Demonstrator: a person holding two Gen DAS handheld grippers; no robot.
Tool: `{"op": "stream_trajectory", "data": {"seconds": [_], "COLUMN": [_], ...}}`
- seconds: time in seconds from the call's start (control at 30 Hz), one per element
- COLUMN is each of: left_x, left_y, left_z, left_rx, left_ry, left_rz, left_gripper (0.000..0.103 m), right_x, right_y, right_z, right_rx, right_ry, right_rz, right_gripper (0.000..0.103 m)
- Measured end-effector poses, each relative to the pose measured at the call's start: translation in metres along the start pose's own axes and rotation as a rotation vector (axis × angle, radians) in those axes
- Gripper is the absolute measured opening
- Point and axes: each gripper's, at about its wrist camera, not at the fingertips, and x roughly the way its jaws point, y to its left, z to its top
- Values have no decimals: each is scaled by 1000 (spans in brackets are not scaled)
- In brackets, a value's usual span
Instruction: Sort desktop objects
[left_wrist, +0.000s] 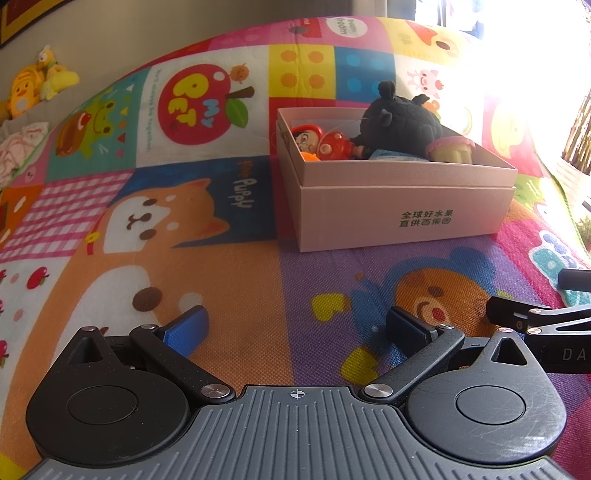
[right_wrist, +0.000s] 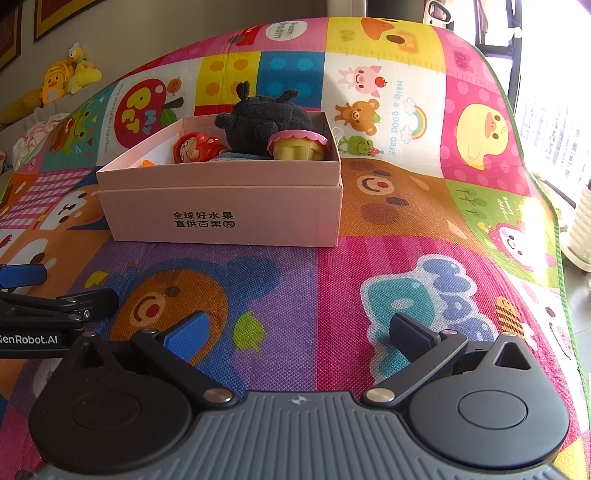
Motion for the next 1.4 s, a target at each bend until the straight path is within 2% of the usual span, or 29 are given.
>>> {"op": "stream_trajectory", "data": {"seconds": [1.4], "left_x": [-1], "left_y": [-2], "left_z": [-1], "left_rx": [4], "left_ry": [-2], "left_rz": [5], "left_gripper": [103], "right_x": [-1], "right_y": [-4], "right_z": [0], "right_rx": [3], "right_ry": [-2], "right_rz": [2], "right_gripper": [103]}}
